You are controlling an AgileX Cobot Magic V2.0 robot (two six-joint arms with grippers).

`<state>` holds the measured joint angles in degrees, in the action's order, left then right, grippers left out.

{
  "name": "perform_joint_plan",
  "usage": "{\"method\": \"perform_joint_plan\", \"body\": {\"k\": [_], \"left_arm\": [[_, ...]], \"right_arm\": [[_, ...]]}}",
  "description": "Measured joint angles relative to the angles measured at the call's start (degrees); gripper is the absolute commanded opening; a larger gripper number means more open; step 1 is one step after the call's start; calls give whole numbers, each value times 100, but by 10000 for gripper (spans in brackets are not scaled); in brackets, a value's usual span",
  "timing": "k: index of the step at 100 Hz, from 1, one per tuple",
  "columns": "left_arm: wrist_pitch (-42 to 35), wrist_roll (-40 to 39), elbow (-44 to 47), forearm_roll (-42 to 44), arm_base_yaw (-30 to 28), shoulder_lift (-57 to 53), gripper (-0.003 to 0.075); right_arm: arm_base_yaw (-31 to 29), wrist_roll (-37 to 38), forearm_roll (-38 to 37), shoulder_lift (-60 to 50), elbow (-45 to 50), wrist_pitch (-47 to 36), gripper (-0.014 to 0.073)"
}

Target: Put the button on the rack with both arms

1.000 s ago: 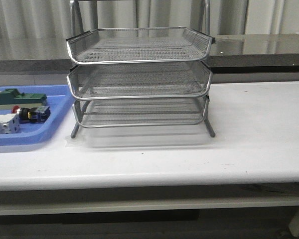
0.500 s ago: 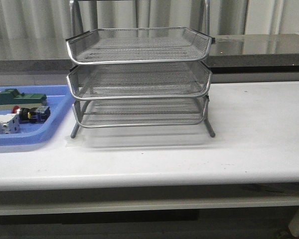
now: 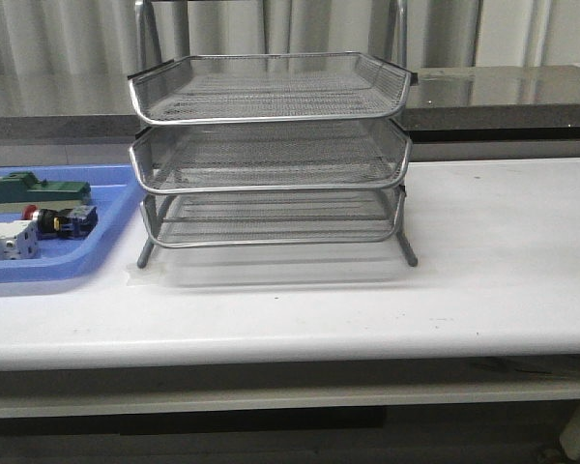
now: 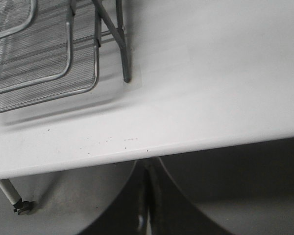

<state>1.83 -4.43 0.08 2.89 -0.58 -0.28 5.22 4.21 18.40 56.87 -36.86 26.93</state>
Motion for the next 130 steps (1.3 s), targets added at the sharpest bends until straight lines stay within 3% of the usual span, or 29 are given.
{"method": "perform_joint_plan", "body": {"k": [12,28,39,60,93,130], "left_arm": [[0,0,0,0,0,0,4],[0,0,0,0,0,0,4],[0,0,0,0,0,0,4],[0,0,0,0,0,0,4],[0,0,0,0,0,0,4],[0,0,0,0,0,0,4]], "right_arm": [[0,0,189,248,0,-57,70],[0,0,280,302,0,-228,398],[0,0,356,302,-2,-252,514],[38,-77,1006,302,-2,-310,505],[747,-1069,2677,834,-250,-843,505],[896,-1523,2973,2378,-1130,-994,505]]}}
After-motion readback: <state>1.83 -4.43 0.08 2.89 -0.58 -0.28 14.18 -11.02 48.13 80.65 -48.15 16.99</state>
